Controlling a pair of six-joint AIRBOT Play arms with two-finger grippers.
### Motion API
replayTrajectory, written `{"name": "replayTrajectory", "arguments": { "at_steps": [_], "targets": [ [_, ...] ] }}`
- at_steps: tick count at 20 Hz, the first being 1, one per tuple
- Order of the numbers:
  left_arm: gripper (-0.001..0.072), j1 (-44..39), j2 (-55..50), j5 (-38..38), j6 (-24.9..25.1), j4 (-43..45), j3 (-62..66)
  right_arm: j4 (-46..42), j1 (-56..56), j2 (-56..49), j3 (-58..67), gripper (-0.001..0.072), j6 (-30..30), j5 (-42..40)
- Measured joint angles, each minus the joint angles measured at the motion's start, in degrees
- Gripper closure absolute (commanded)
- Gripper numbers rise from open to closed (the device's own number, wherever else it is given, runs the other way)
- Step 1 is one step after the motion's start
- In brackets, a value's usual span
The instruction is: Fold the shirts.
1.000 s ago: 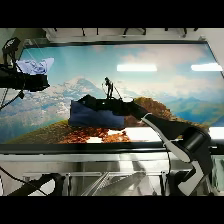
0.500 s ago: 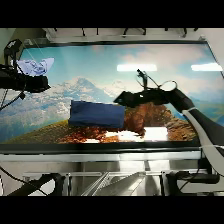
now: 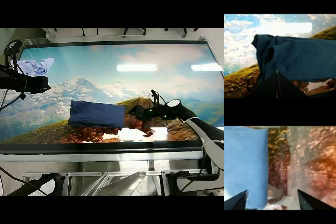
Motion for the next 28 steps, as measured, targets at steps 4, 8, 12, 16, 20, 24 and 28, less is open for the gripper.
{"name": "replayTrajectory", "arguments": {
  "at_steps": [4,8,12,16,20,24,28],
  "targets": [
    [0.0692,0.0,0.0,-0.4,-0.2,0.0,0.0,10.8,3.3,-4.3,-0.4,0.0007,-4.8,-3.1],
    [0.0692,0.0,0.0,-0.5,-0.2,0.0,0.0,16.6,7.9,-6.7,0.2,0.0008,-6.8,-5.3],
    [0.0692,0.0,0.0,0.1,-0.2,0.0,0.0,20.6,12.9,-9.3,3.7,0.0093,-7.4,-7.8],
    [0.0692,0.0,0.0,0.3,-0.2,0.0,0.0,22.4,15.5,-11.3,7.6,0.0696,-8.0,-11.1],
    [0.0692,0.0,0.0,0.5,-0.2,0.0,0.0,21.5,12.9,-7.8,8.8,0.0696,-8.4,-9.0],
    [0.0692,0.0,0.0,1.2,0.0,0.0,0.0,12.9,5.5,2.9,9.1,0.0696,-3.9,-6.9],
    [0.0692,0.0,0.0,2.4,0.0,0.0,0.0,4.9,-4.2,16.6,9.2,0.0696,0.2,-6.1]
  ]
}}
